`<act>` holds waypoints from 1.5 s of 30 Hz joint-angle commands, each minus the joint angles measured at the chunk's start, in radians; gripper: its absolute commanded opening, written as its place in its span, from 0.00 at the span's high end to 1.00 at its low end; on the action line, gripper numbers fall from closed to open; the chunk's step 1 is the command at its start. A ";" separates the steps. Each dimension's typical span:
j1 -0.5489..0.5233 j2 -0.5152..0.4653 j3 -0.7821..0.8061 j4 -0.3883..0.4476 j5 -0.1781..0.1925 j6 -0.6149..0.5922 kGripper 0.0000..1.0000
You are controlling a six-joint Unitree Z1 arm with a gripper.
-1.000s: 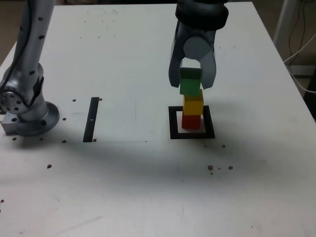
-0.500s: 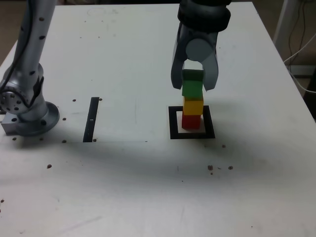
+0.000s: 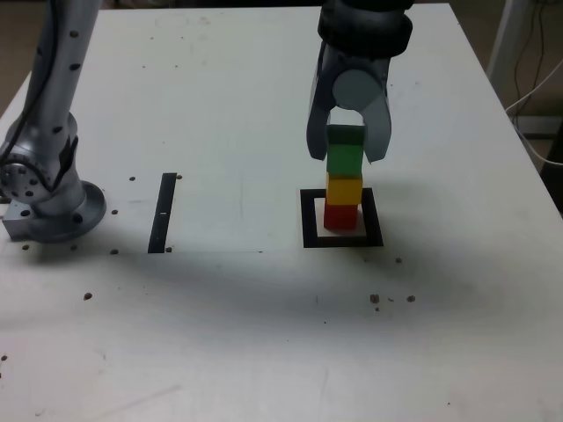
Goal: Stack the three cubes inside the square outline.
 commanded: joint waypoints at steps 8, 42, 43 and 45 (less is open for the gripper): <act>-0.003 0.004 0.006 -0.007 -0.003 0.010 0.04; -0.003 -0.340 0.345 -0.047 0.093 -0.067 0.00; -0.003 -0.357 0.380 -0.065 0.091 -0.070 0.00; -0.003 -0.387 0.447 -0.101 0.084 -0.076 0.00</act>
